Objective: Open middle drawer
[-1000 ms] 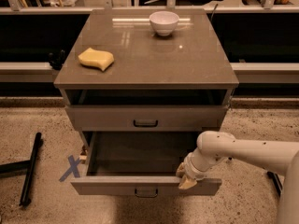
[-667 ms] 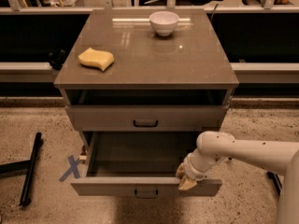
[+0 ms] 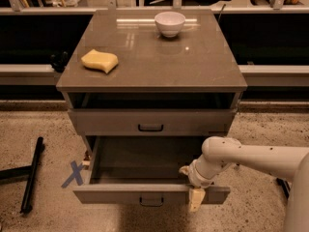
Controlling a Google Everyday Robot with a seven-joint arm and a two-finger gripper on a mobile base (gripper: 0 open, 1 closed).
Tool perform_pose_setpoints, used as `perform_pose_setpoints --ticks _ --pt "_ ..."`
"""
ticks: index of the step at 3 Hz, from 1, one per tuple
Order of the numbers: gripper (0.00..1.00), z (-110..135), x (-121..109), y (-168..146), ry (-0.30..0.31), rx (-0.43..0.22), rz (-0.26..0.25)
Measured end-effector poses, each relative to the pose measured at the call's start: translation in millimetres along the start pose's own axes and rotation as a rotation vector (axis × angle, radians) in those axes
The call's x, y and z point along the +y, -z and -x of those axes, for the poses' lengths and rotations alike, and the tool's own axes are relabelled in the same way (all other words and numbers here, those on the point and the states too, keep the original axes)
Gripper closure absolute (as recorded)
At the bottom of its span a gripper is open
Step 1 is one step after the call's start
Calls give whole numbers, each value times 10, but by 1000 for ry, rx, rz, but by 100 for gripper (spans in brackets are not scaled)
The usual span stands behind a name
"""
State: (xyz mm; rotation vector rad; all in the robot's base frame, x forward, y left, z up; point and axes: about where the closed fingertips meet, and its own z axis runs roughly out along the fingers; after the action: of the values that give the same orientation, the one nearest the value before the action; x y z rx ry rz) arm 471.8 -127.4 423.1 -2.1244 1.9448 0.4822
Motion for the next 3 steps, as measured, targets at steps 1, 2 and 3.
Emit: perform_pose_setpoints --ticks 1,2,3 --pt "0 0 2 -2 0 0 0" --pt "0 7 133 -18 16 16 29" --pt "0 -25 258 -28 22 17 49"
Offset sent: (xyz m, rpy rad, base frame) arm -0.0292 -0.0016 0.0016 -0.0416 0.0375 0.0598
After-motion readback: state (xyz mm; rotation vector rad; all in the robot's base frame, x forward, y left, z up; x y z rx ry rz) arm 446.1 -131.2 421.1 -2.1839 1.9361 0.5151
